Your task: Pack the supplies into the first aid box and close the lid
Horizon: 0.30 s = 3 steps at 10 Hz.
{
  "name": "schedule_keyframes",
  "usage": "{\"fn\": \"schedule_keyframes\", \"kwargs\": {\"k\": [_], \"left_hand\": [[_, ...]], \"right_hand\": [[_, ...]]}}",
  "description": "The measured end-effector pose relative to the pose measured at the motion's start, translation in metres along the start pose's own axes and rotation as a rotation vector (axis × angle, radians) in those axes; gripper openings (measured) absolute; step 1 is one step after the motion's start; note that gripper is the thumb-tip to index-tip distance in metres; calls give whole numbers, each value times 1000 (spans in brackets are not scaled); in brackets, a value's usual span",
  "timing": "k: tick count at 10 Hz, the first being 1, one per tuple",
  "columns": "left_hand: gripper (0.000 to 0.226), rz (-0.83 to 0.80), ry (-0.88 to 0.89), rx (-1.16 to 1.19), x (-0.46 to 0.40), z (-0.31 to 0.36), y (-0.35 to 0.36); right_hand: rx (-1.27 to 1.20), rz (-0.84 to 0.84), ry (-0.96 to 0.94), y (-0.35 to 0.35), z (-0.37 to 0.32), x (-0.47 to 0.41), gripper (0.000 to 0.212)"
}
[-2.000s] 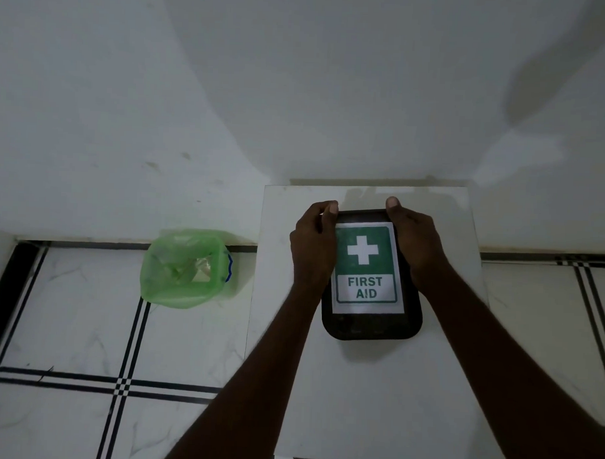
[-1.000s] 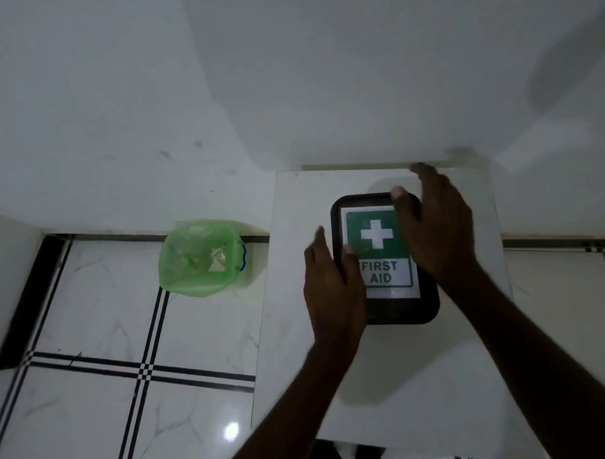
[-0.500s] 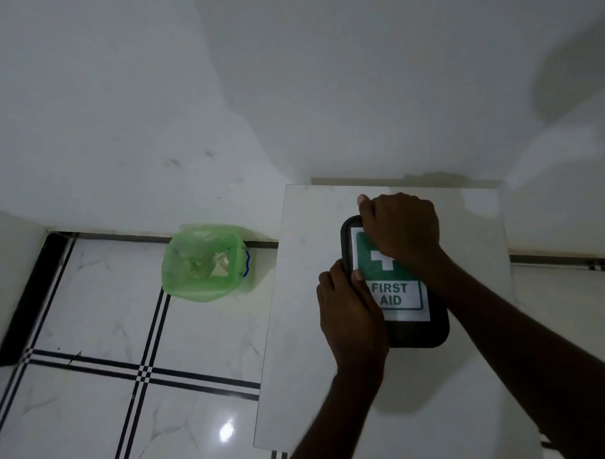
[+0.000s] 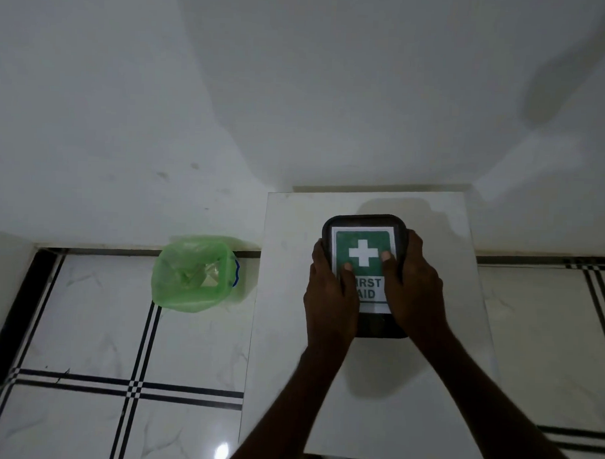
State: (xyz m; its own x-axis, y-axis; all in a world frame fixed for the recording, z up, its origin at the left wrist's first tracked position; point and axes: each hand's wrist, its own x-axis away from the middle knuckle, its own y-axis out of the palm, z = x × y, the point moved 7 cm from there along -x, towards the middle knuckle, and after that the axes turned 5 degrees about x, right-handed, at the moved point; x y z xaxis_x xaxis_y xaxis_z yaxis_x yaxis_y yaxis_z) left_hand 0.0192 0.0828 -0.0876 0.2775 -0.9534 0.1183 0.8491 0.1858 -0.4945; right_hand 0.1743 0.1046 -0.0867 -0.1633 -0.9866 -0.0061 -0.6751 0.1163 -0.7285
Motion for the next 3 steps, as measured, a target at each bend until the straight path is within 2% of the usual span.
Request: {"fn": "schedule_keyframes", "kwargs": {"k": [1, 2, 3], "left_hand": [[49, -10, -4, -20, -1, 2, 1], [57, -8, 10, -119, 0, 15, -9], [62, -32, 43, -230, -3, 29, -26]], "right_hand": [[13, -6, 9, -2, 1, -3, 45], [45, -36, 68, -14, -2, -2, 51], [124, 6, 67, -40, -14, 6, 53]]}}
